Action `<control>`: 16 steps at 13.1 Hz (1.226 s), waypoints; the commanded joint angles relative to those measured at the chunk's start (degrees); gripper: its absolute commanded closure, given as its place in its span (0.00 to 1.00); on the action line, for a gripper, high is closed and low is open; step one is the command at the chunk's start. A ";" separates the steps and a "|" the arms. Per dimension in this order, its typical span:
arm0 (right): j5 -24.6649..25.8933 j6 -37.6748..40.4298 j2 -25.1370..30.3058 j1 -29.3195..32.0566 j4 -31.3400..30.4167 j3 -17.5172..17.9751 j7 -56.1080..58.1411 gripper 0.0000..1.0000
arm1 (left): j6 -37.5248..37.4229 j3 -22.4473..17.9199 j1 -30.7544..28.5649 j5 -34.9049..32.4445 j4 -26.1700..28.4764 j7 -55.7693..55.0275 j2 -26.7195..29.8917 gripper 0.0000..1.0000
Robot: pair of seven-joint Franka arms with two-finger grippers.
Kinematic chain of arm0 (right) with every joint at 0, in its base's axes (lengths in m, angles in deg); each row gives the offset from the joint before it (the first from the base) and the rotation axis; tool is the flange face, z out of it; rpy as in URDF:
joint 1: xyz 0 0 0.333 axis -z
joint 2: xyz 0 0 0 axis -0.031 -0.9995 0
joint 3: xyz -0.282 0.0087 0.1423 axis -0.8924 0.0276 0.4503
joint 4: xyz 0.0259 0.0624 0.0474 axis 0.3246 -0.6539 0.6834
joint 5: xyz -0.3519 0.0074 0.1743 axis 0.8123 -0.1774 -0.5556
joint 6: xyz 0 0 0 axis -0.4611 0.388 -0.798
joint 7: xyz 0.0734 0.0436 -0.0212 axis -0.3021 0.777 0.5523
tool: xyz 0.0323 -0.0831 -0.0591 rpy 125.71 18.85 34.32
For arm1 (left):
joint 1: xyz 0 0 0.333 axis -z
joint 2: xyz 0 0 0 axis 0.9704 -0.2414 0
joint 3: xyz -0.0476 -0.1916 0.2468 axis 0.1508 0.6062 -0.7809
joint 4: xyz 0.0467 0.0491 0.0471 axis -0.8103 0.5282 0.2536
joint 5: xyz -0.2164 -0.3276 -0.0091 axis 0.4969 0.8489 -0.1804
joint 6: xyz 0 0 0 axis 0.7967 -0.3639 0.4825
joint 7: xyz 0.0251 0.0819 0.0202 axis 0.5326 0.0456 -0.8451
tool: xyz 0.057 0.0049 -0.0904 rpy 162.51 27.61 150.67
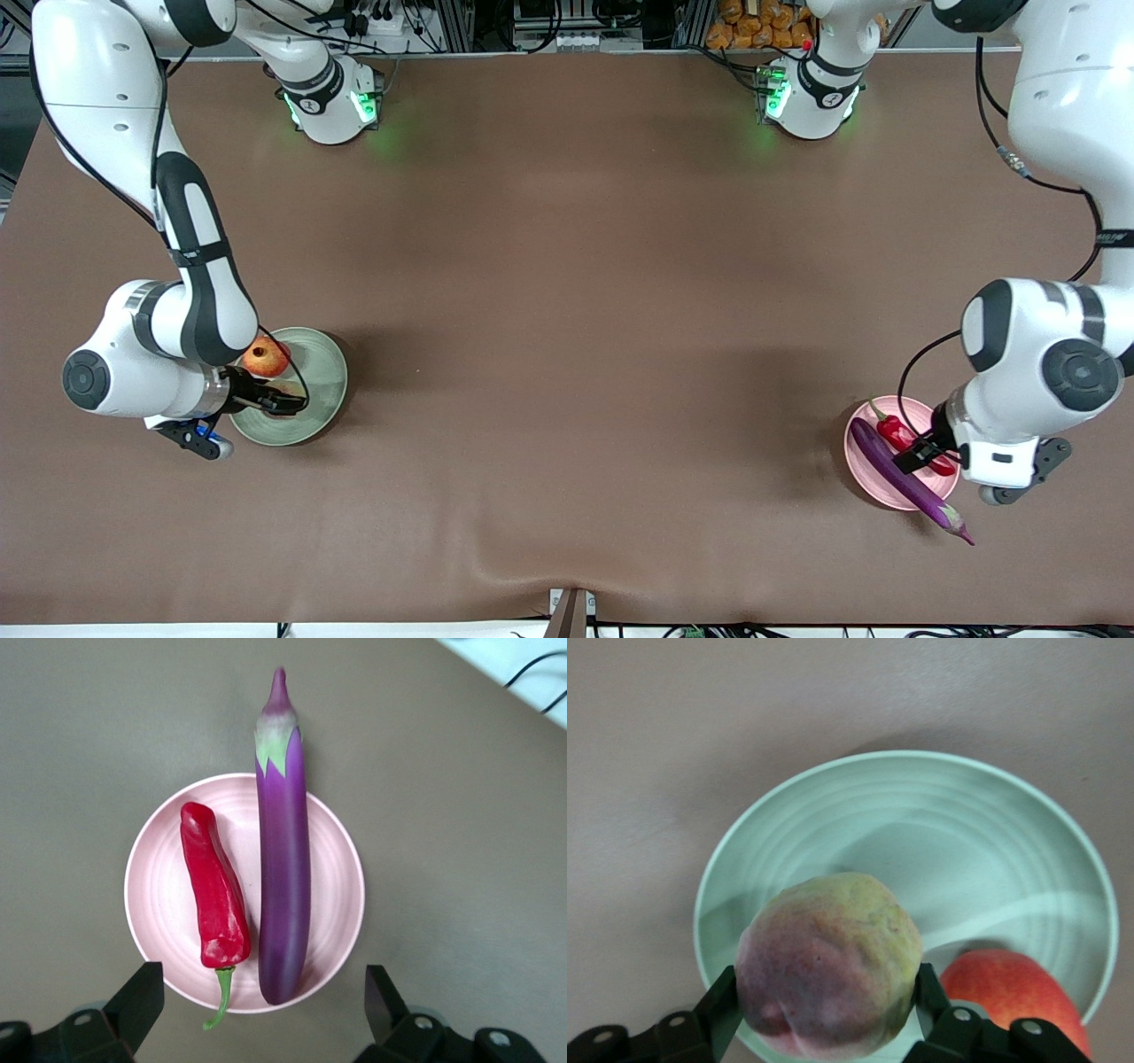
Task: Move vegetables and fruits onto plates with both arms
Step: 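Carry the peach with the right gripper onto the green plate, then release the peach and eggplant, then lift both grippers away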
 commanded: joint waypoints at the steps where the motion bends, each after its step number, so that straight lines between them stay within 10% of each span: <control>1: -1.49 0.96 2.94 0.13 -1.12 1.00 0.38 0.00 | -2.83 0.16 -0.67 1.94 1.10 3.11 4.17 0.00; 16: 4.83 41.21 12.49 -1.00 29.47 0.65 6.00 0.00 | -9.59 2.54 -0.84 2.11 1.10 16.45 12.00 0.00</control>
